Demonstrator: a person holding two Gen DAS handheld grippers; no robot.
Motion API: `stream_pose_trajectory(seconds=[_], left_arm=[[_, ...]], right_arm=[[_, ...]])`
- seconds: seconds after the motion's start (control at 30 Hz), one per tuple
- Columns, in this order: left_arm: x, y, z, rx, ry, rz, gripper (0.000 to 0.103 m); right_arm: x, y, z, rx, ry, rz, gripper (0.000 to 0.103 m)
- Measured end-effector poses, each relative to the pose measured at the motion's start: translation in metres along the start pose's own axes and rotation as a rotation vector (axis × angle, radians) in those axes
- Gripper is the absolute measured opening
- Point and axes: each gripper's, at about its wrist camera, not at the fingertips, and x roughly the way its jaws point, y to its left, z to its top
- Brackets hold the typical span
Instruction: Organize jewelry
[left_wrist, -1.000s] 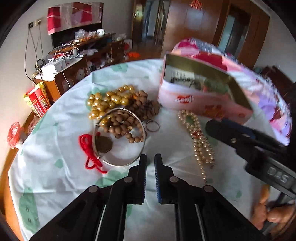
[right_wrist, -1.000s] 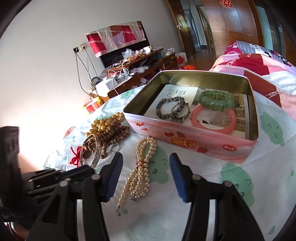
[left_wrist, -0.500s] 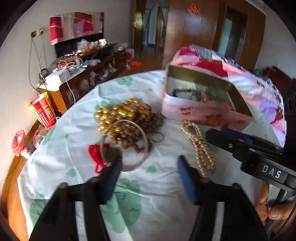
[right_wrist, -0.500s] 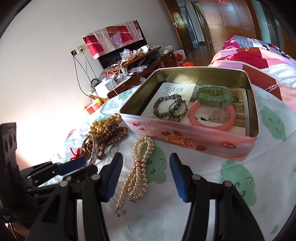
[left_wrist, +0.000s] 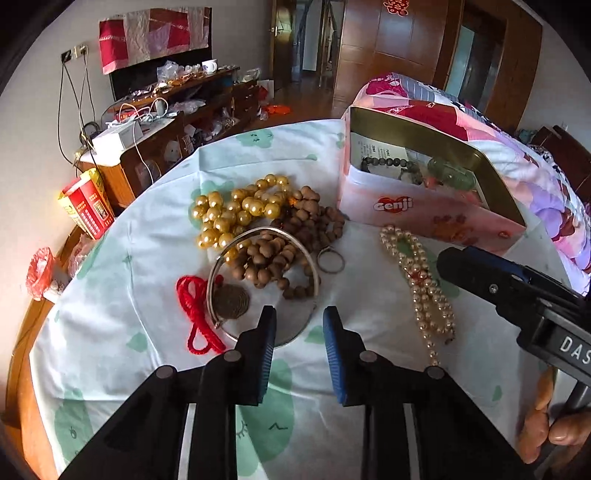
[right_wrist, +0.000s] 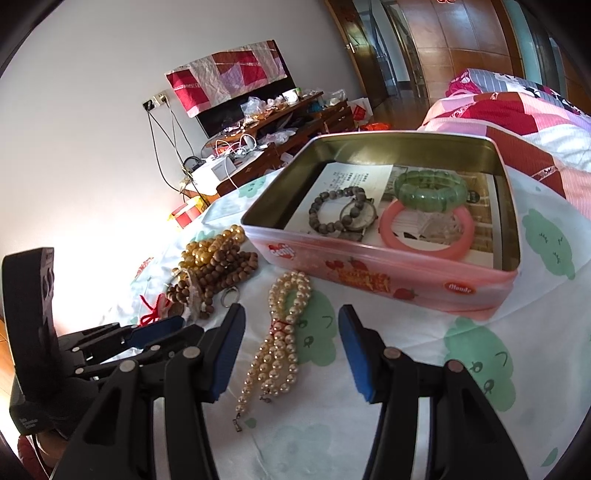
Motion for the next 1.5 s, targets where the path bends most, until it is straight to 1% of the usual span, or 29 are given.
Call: stream_pose_trajectory(seconds=[0.03, 0.13, 0.23, 0.27, 0.3, 0.33, 0.4, 0.43, 0.53, 0.63, 0.67, 0.73, 0.8, 0.87, 0.97, 1.03, 1.07, 1.1, 1.17, 1.3, 1.37, 1.43, 1.47, 1.5], left_arm=[[0.0, 0.002, 0.001, -0.008, 0.0, -0.006, 0.027], [0.004, 0.0, 0.005, -0.003, 0.0, 0.01, 0.027], [0.008, -0.002, 0.008, 0.017, -0.001, 0.034, 0.027], [0.007, -0.003, 0.008, 0.023, -0.002, 0.031, 0.026], [0.007, -0.003, 0.008, 0.024, -0.002, 0.016, 0.011], [0.006, -0.003, 0.007, 0.021, -0.003, -0.015, 0.007], [0.003, -0.002, 0.006, 0.01, -0.009, -0.038, 0.003], [0.0, -0.002, 0.006, 0.005, -0.022, -0.044, 0.003], [-0.016, 0.0, 0.003, -0.022, -0.1, -0.054, 0.003], [-0.029, 0.007, -0.002, -0.089, -0.154, -0.106, 0.003], [-0.033, 0.01, -0.006, -0.12, -0.176, -0.138, 0.003], [-0.04, 0.011, -0.009, -0.143, -0.207, -0.166, 0.003], [-0.048, 0.01, -0.013, -0.152, -0.246, -0.162, 0.003], [-0.051, 0.01, -0.014, -0.157, -0.268, -0.142, 0.003], [-0.05, 0.01, -0.013, -0.161, -0.265, -0.126, 0.003], [-0.048, 0.009, -0.013, -0.16, -0.257, -0.117, 0.003], [-0.048, 0.008, -0.013, -0.161, -0.256, -0.106, 0.003], [-0.047, 0.008, -0.014, -0.164, -0.254, -0.101, 0.003], [-0.046, 0.009, -0.015, -0.173, -0.245, -0.095, 0.003], [-0.048, 0.014, -0.02, -0.198, -0.245, -0.084, 0.003], [-0.049, 0.016, -0.023, -0.208, -0.246, -0.081, 0.003], [-0.049, 0.016, -0.024, -0.209, -0.244, -0.08, 0.003], [-0.048, 0.015, -0.024, -0.205, -0.244, -0.078, 0.003], [-0.048, 0.014, -0.023, -0.197, -0.245, -0.077, 0.003]], right_arm=[[0.0, 0.0, 0.0, 0.001, 0.002, 0.0, 0.056], [0.001, -0.001, 0.0, 0.005, 0.004, 0.0, 0.056], [0.0, -0.001, 0.0, 0.005, 0.001, 0.001, 0.056], [0.0, -0.001, 0.0, 0.005, 0.0, 0.001, 0.056], [0.0, -0.001, 0.0, 0.005, 0.001, 0.002, 0.056], [0.0, -0.001, 0.001, 0.007, 0.002, 0.004, 0.056], [0.0, -0.001, 0.0, 0.007, 0.004, 0.007, 0.056], [0.0, -0.001, 0.001, 0.006, 0.005, 0.009, 0.056], [-0.001, 0.002, 0.001, -0.007, 0.005, 0.011, 0.056], [0.001, 0.008, 0.0, -0.036, 0.012, 0.006, 0.056], [0.002, 0.011, 0.0, -0.048, 0.016, 0.005, 0.056], [0.006, 0.017, 0.0, -0.077, 0.033, -0.006, 0.056], [0.012, 0.021, -0.001, -0.099, 0.061, -0.022, 0.056], [0.019, 0.023, -0.002, -0.11, 0.095, -0.038, 0.056], [0.023, 0.027, -0.003, -0.132, 0.111, -0.064, 0.056], [0.027, 0.034, -0.005, -0.172, 0.12, -0.106, 0.056], [0.028, 0.037, -0.006, -0.191, 0.124, -0.123, 0.054], [0.03, 0.041, -0.007, -0.209, 0.127, -0.134, 0.04], [0.032, 0.043, -0.009, -0.227, 0.134, -0.139, 0.02], [0.029, 0.038, -0.009, -0.217, 0.133, -0.121, 0.017], [0.024, 0.035, -0.008, -0.202, 0.118, -0.085, 0.016], [0.012, 0.031, -0.009, -0.195, 0.08, -0.037, 0.014], [0.01, 0.033, -0.009, -0.199, 0.068, -0.028, 0.005], [0.003, 0.033, -0.009, -0.199, 0.045, 0.0, 0.005]])
